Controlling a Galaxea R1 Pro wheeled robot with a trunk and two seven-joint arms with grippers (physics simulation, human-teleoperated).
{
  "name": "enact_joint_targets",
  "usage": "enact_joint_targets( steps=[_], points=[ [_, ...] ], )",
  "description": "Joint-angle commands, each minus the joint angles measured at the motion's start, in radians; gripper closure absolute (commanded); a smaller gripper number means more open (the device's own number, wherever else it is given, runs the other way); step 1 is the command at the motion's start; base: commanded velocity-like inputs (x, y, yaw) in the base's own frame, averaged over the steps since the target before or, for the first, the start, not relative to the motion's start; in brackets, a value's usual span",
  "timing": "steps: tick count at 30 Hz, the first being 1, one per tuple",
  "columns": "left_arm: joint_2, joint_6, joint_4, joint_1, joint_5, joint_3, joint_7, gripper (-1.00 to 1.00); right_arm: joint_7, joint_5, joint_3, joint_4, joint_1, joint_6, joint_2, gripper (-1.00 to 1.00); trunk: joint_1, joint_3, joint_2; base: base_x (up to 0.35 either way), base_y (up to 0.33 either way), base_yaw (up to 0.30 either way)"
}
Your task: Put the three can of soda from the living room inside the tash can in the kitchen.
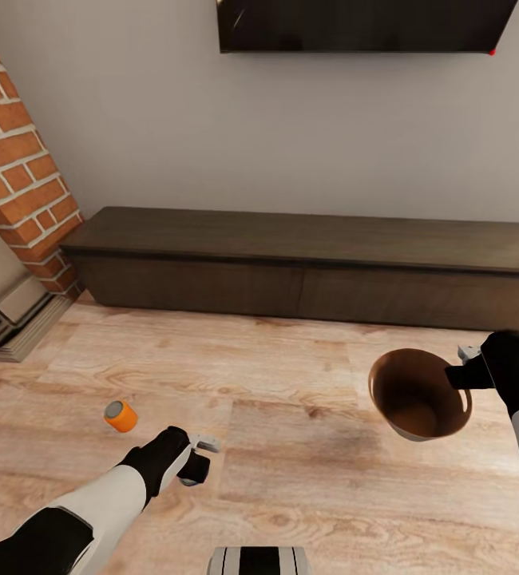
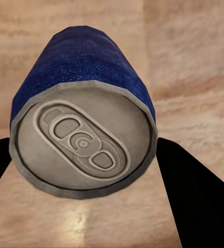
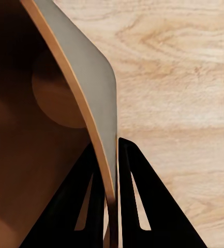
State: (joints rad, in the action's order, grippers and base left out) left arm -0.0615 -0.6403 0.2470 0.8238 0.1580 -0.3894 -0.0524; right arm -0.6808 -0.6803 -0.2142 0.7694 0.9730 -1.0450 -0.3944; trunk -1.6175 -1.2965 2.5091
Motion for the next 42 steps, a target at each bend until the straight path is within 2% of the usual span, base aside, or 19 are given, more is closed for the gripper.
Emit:
enact_joint_targets(
  steps=[1, 9, 12, 14, 16, 20, 21, 23, 24, 25, 26, 28, 29, 30, 31, 34, 36, 40, 42],
  points=[
    [0.0, -0.001, 0.0, 0.0, -0.001, 0.0, -0.002, 1.0, -0.004, 0.007, -0.001, 0.0, 0.0, -0.002, 0.001, 1.0, 0.0, 0.004, 0.0, 0.0, 0.0, 0.0],
    [0.0, -0.025, 0.0, 0.002, -0.001, -0.002, -0.011, 1.0, -0.007, 0.007, 0.001, -0.001, -0.005, -0.002, 0.008, 1.0, 0.004, 0.035, -0.002, 0.0, 0.0, 0.0],
    [0.002, -0.032, 0.0, 0.004, 0.0, -0.002, -0.016, 1.0, -0.01, 0.008, -0.001, -0.001, -0.006, -0.002, 0.03, 1.0, 0.005, 0.047, -0.003, 0.0, 0.0, 0.0],
    [0.005, -0.07, 0.009, 0.008, -0.001, -0.002, -0.059, 1.0, -0.013, 0.008, -0.003, -0.012, -0.006, -0.002, 0.049, 1.0, 0.006, 0.054, -0.003, 0.0, 0.0, 0.0],
    [0.007, -0.103, 0.033, 0.009, -0.002, -0.003, -0.084, 1.0, -0.013, 0.009, -0.002, -0.027, -0.006, -0.002, 0.051, 1.0, 0.007, 0.062, -0.004, 0.0, 0.0, 0.0],
    [0.021, -0.231, 0.2, 0.011, -0.004, -0.003, -0.139, 1.0, -0.014, 0.011, -0.001, -0.082, -0.007, -0.002, 0.058, 1.0, 0.009, 0.077, -0.005, 0.0, 0.0, 0.0],
    [0.045, -0.293, 0.294, 0.012, -0.004, -0.003, -0.165, 1.0, -0.014, 0.012, -0.001, -0.096, -0.007, -0.002, 0.069, 1.0, 0.009, 0.081, -0.005, 0.0, 0.0, 0.0],
    [0.066, -0.331, 0.355, 0.012, -0.003, -0.003, -0.194, 1.0, -0.014, 0.012, -0.001, -0.102, -0.007, -0.002, 0.077, 1.0, 0.01, 0.089, -0.005, 0.0, 0.0, 0.0],
    [0.089, -0.366, 0.418, 0.016, -0.003, -0.003, -0.233, 1.0, -0.014, 0.012, -0.001, -0.107, -0.007, -0.002, 0.085, 1.0, 0.011, 0.093, -0.006, 0.0, 0.0, 0.0],
    [0.102, -0.381, 0.45, 0.019, -0.003, -0.003, -0.256, 1.0, -0.014, 0.012, -0.001, -0.109, -0.007, -0.002, 0.089, 1.0, 0.011, 0.097, -0.006, 0.0, 0.0, 0.0],
    [0.125, -0.403, 0.511, 0.028, -0.005, -0.003, -0.307, 1.0, -0.014, 0.012, 0.0, -0.115, -0.007, -0.002, 0.099, 1.0, 0.012, 0.101, -0.006, 0.0, 0.0, 0.0],
    [0.155, -0.407, 0.587, 0.042, -0.007, -0.003, -0.377, 1.0, -0.014, 0.011, 0.001, -0.127, -0.007, -0.002, 0.115, 1.0, 0.013, 0.108, -0.007, 0.0, 0.0, 0.0],
    [0.162, -0.407, 0.605, 0.047, -0.008, -0.003, -0.397, 1.0, -0.014, 0.011, 0.001, -0.131, -0.007, -0.002, 0.12, 1.0, 0.013, 0.112, -0.007, 0.0, 0.0, 0.0],
    [0.172, -0.407, 0.628, 0.069, -0.009, -0.004, -0.445, 1.0, -0.014, 0.011, 0.004, -0.139, -0.007, -0.002, 0.135, 1.0, 0.013, 0.116, -0.007, 0.0, 0.0, 0.0],
    [0.176, -0.407, 0.636, 0.083, -0.009, -0.005, -0.471, 1.0, -0.014, 0.011, 0.006, -0.144, -0.007, -0.002, 0.142, 1.0, 0.014, 0.12, -0.007, 0.0, 0.0, 0.0],
    [0.184, -0.407, 0.655, 0.144, -0.011, -0.009, -0.607, 1.0, -0.014, 0.01, 0.02, -0.166, -0.007, -0.002, 0.179, 1.0, 0.015, 0.132, -0.008, 0.0, 0.0, 0.0],
    [0.183, -0.407, 0.658, 0.172, -0.011, -0.01, -0.652, 1.0, -0.014, 0.01, 0.025, -0.178, -0.007, -0.002, 0.192, 1.0, 0.016, 0.139, -0.008, 0.0, 0.0, 0.0],
    [0.18, -0.407, 0.662, 0.251, -0.012, -0.017, -0.782, 1.0, -0.013, 0.01, 0.038, -0.199, -0.007, -0.002, 0.238, 1.0, 0.021, 0.154, -0.016, 0.0, 0.0, 0.0],
    [0.179, -0.407, 0.662, 0.284, -0.012, -0.035, -0.847, 1.0, -0.013, 0.009, 0.055, -0.208, -0.007, -0.002, 0.262, 1.0, 0.029, 0.16, -0.03, 0.0, 0.0, 0.0]
  ],
)
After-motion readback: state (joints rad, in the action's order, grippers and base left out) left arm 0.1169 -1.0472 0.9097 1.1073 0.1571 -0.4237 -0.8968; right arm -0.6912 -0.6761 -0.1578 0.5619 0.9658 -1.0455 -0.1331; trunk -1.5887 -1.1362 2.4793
